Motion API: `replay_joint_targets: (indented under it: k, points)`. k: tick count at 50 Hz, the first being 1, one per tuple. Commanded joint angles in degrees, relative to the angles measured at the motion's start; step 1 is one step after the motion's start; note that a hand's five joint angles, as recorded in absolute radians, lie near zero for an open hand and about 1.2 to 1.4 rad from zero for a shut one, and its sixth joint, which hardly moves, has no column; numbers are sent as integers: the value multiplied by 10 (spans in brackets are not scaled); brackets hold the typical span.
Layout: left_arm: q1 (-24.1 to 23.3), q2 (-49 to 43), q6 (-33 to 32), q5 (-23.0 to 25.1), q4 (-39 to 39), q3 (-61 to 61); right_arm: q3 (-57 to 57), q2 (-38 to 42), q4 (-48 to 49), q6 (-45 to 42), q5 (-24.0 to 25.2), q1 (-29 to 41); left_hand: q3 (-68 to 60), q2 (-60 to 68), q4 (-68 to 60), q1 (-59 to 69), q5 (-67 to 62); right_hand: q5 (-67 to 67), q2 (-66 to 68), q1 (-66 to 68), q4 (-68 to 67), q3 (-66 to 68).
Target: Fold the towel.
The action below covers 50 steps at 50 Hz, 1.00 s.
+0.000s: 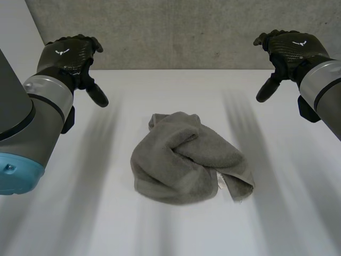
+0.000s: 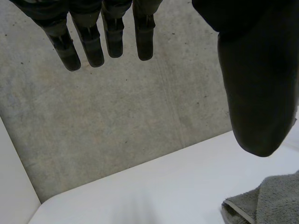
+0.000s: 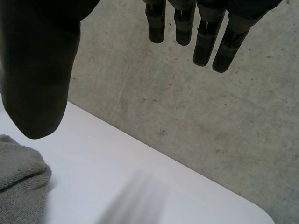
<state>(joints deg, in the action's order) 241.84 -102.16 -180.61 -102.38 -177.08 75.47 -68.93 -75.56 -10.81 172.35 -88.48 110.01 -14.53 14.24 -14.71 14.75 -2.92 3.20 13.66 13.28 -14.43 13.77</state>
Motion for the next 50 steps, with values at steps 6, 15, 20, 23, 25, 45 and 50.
replay_joint_targets:
  k: [6, 15, 20, 23, 25, 45, 50]
  points:
    - [-58, 33, -74, 141, 80, 57, -22, -13, -140, -241, 83, 4, 31, -28, 33, -34, 15, -32, -37, -33, 44, -38]
    - [-117, 24, -105, 189, 52, 156, -138, 15, -124, -254, 85, 5, 23, -20, 25, -25, 7, -32, -37, -33, 44, -38]
    - [-143, -17, -106, 197, -27, 190, -214, 27, -35, -255, 84, 4, 21, -18, 23, -23, 5, -32, -37, -33, 44, -38]
    - [-148, -48, -106, 197, -76, 198, -257, 31, 29, -252, 83, 4, 21, -18, 23, -23, 5, -32, -37, -33, 44, -38]
    - [-148, -68, -106, 197, -93, 197, -273, 35, 61, -248, 82, 4, 21, -18, 23, -23, 5, -32, -37, -33, 44, -38]
    - [-152, -229, -130, 195, -154, 127, -310, 117, 163, -119, 82, -1, -144, 146, -142, 141, -160, 92, 87, 91, -79, 86]
    - [-150, -237, -182, 191, -156, 124, -309, 115, 192, -119, 83, -3, -435, 437, -433, 432, -451, 482, 477, 481, -470, 476]
